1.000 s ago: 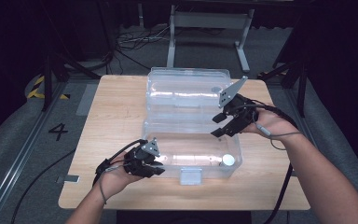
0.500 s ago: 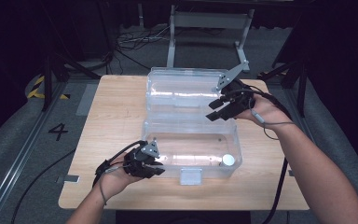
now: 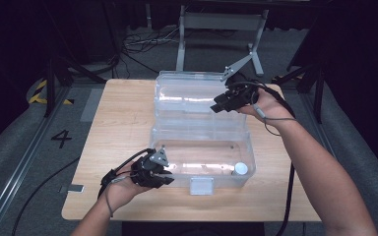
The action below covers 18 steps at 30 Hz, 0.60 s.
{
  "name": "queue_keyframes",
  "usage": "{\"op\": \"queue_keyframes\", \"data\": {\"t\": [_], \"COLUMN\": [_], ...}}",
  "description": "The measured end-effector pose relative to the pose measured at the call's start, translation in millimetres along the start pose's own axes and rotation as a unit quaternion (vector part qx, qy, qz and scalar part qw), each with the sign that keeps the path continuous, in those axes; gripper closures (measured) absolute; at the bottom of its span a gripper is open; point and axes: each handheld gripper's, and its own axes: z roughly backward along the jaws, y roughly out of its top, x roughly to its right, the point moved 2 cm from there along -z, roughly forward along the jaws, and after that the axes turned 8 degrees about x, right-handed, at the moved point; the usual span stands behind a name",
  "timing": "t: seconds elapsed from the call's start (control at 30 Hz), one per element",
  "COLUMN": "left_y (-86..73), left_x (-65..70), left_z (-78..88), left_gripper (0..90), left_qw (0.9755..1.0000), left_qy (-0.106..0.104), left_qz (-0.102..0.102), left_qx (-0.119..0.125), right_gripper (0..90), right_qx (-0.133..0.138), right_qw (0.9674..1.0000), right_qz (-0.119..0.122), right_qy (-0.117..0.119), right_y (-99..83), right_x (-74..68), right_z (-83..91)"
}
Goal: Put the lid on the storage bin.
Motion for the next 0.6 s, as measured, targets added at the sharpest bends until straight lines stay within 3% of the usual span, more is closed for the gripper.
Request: {"op": "queue_keyframes", "data": {"t": [0.17,0.23,0.4,0.6], "left_y": [0.0,0.1,-0.1,-0.2], "left_x": [-0.1,-0.1,-0.3,-0.3], "left_z": [0.0,0.0,0.1,0.1], "left_gripper": [75.5,75.4,75.4,75.3], "left_qw": [1.0000,1.0000,1.0000,1.0000], "left_qy": [0.000,0.000,0.000,-0.001], "left_qz": [0.001,0.001,0.002,0.003], "left_qx": [0.000,0.000,-0.001,0.000], "right_gripper": [61.4,61.5,63.5,64.8], "right_qx": [-0.004,-0.013,-0.026,-0.046], "right_qw": [0.9999,0.9995,0.9986,0.9983], "right_qz": [0.011,0.029,0.045,0.036], "right_qy": [0.000,-0.003,-0.010,-0.002], "right_y": [3.3,4.3,6.9,6.9], "right_x": [5.0,5.6,5.8,9.8], "right_z": [-8.5,-12.8,-26.7,-39.2]}}
